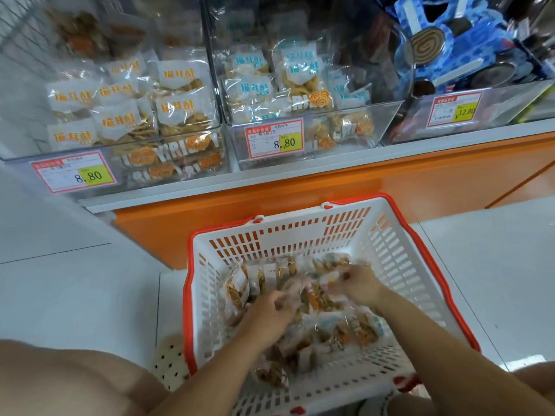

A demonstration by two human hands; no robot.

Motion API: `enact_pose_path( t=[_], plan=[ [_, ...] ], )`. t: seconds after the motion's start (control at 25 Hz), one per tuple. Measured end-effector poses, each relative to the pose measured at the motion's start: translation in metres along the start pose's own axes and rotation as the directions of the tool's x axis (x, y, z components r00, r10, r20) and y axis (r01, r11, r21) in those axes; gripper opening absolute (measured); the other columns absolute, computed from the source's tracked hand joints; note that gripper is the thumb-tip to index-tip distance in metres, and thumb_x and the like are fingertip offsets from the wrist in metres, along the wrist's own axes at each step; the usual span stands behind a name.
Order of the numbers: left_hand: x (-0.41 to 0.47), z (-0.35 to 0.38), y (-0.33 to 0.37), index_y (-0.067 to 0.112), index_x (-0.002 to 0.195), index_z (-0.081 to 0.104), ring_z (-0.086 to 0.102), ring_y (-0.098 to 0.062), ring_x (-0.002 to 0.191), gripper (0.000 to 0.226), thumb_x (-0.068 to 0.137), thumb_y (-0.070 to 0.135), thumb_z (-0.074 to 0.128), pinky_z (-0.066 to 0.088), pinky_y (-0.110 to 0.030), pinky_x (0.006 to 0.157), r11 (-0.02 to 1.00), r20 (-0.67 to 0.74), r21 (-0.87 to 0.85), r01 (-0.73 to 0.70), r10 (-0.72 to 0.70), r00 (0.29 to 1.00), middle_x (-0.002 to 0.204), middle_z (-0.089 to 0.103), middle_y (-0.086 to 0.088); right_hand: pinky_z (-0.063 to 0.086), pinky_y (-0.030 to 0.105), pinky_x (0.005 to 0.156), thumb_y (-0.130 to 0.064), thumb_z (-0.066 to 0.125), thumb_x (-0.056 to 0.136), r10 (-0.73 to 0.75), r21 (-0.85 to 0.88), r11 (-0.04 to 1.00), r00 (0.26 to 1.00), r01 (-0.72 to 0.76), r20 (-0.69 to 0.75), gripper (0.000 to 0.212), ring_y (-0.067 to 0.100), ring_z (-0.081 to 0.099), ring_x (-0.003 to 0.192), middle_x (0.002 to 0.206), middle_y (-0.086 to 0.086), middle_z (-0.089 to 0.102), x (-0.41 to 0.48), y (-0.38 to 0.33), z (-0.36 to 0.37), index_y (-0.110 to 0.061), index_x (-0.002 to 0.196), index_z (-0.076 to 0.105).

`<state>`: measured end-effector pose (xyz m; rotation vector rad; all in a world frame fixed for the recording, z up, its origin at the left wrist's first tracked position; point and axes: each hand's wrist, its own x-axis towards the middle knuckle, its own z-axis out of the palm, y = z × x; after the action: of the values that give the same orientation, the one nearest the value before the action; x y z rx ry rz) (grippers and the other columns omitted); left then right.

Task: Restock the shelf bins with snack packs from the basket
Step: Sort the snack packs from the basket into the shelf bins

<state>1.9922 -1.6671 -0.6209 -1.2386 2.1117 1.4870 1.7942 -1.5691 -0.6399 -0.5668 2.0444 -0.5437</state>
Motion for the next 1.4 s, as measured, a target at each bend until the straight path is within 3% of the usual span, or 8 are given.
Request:
enact_pose_path(
  t=[0.12,0.28,0.44,0.6,0.72,0.84,1.16,1.4],
  plan=[
    [-0.003,-0.006,0.018,0.041,0.125,0.052,0.058,-0.001,0.088,0.041,0.088,0.056,0.059,0.046,-0.021,0.075,0.924,0.051,-0.379,0.049,-0.032,0.998,0.106,0.058,0.019,0.056,0.039,0.073,-0.036,0.083,0.073,-0.112,0.371,0.924,0.993,0.095,0.024,0.034,0.028,0.069,0.087,0.099,0.015,0.072,-0.026,-0.018,-0.016,-0.019,0.101,0.074],
    [0.002,-0.013,0.027,0.015,0.119,0.065,0.072,-0.022,0.090,0.038,0.084,0.027,0.072,0.059,-0.036,0.080,0.618,0.034,-0.786,0.015,0.019,0.999,0.103,0.074,-0.005,0.046,0.016,0.043,-0.017,0.069,0.086,-0.170,0.684,0.726,0.982,0.073,0.075,0.023,0.005,0.065,0.055,0.089,0.009,0.074,-0.050,-0.034,-0.017,0.001,0.101,0.071],
    [-0.006,-0.019,0.031,0.010,0.110,0.069,0.070,-0.020,0.082,0.023,0.087,0.013,0.069,0.060,-0.031,0.070,0.542,0.026,-0.841,-0.002,0.043,0.999,0.096,0.074,-0.010,0.053,0.021,0.052,-0.019,0.070,0.075,-0.185,0.766,0.641,0.978,0.050,0.091,0.040,0.016,0.071,0.075,0.103,0.015,0.073,-0.057,-0.039,-0.015,0.001,0.109,0.070],
    [-0.015,-0.022,0.033,0.009,0.110,0.068,0.072,-0.022,0.084,0.022,0.087,0.010,0.068,0.061,-0.031,0.069,0.500,0.000,-0.866,-0.008,0.016,1.000,0.101,0.074,-0.015,0.055,0.024,0.053,-0.015,0.060,0.091,-0.165,0.801,0.599,0.982,0.030,0.087,0.030,0.018,0.072,0.076,0.100,0.015,0.074,-0.059,-0.044,-0.010,0.002,0.115,0.066],
    [-0.020,-0.024,0.037,0.005,0.114,0.062,0.072,-0.028,0.093,0.023,0.091,0.006,0.063,0.061,-0.033,0.070,0.370,-0.020,-0.929,-0.021,0.007,1.000,0.105,0.073,-0.017,0.060,0.032,0.072,-0.026,0.064,0.087,-0.224,0.802,0.595,0.969,0.053,0.102,0.037,0.027,0.070,0.097,0.112,0.016,0.071,-0.066,-0.048,-0.001,-0.006,0.118,0.065],
    [-0.028,-0.029,0.041,0.004,0.118,0.059,0.070,-0.028,0.097,0.023,0.094,0.004,0.057,0.060,-0.036,0.076,0.226,-0.027,-0.974,-0.032,0.024,0.999,0.110,0.072,-0.018,0.054,0.028,0.069,-0.018,0.068,0.082,-0.266,0.787,0.596,0.964,0.156,0.010,0.021,0.020,0.069,0.082,0.097,0.014,0.073,-0.079,-0.059,0.014,-0.010,0.102,0.070],
    [-0.059,-0.073,0.043,0.025,0.119,0.065,0.070,-0.023,0.101,0.036,0.085,0.014,0.070,0.054,-0.041,0.091,0.462,-0.166,-0.859,-0.219,0.152,0.974,0.110,0.073,-0.006,0.050,0.026,0.061,-0.023,0.071,0.074,-0.313,0.794,0.524,0.937,0.307,-0.156,0.028,0.021,0.063,0.074,0.085,0.015,0.070,-0.104,-0.110,0.023,0.000,0.090,0.067],
    [-0.105,-0.136,0.066,0.028,0.105,0.066,0.072,-0.009,0.081,0.026,0.084,0.014,0.075,0.059,-0.027,0.069,0.624,-0.465,-0.632,-0.460,0.170,0.869,0.097,0.073,0.000,0.049,0.026,0.072,-0.016,0.069,0.085,-0.449,0.600,0.622,0.857,0.503,-0.253,0.018,0.011,0.070,0.077,0.083,-0.001,0.074,-0.137,-0.190,0.026,-0.019,0.101,0.065]
  ],
)
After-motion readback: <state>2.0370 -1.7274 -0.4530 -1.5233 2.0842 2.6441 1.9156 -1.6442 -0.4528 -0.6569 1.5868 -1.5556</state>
